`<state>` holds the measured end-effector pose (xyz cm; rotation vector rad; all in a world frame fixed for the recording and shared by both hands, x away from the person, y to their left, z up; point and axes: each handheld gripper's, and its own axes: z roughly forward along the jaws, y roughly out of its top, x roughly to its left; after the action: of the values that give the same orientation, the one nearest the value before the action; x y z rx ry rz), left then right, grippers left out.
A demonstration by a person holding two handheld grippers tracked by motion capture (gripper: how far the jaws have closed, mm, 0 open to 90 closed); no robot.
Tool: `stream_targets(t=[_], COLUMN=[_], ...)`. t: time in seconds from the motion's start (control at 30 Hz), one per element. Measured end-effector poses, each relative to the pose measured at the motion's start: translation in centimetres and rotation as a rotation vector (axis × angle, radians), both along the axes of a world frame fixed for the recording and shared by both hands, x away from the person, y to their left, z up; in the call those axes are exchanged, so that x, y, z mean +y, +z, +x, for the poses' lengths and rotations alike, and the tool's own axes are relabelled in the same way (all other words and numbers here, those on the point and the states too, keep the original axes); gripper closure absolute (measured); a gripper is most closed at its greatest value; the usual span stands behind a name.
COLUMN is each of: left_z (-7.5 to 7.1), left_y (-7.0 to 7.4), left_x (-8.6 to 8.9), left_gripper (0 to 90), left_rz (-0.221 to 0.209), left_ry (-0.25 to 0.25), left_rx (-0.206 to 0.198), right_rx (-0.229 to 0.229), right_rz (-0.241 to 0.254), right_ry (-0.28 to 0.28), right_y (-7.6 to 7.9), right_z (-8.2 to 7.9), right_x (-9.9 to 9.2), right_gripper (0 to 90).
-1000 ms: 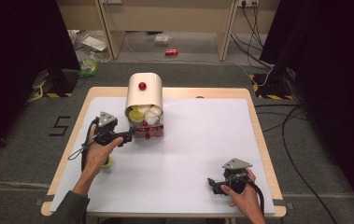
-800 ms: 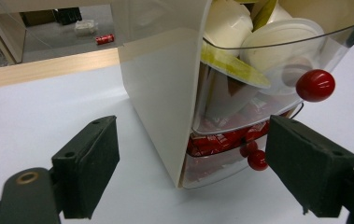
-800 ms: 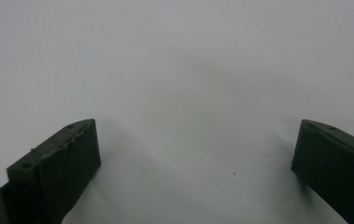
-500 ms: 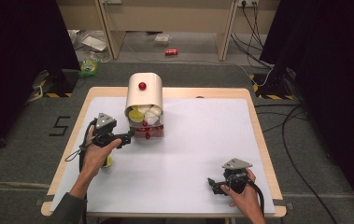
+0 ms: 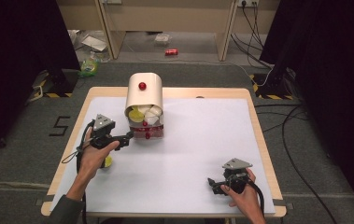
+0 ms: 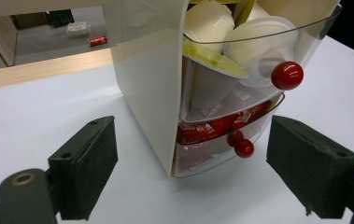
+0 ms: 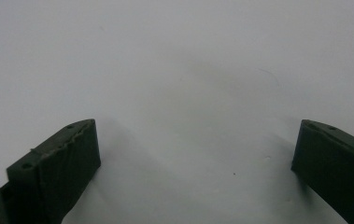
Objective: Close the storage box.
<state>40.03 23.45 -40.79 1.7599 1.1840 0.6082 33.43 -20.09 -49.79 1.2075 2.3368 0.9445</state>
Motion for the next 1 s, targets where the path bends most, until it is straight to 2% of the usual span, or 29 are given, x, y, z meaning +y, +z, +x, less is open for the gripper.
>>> stream_targets(t=[0.23,1.0], left_z=[-0.2,-2.2], left_y=[-0.3,-0.1], left_x=[0.4,1.1], left_gripper=[15.9,15.7], left_rz=[-0.004,-0.008], left_ry=[0.0,-0.01], left_rx=[0.007,-0.018], right_rx=[-0.001,-0.001], right_rz=[0.0,-0.004], right_ry=[0.001,0.001], right_y=[0.0,0.0], right_z=[0.0,0.0], right_x=[0.0,0.0], right_gripper=[1.2,1.1])
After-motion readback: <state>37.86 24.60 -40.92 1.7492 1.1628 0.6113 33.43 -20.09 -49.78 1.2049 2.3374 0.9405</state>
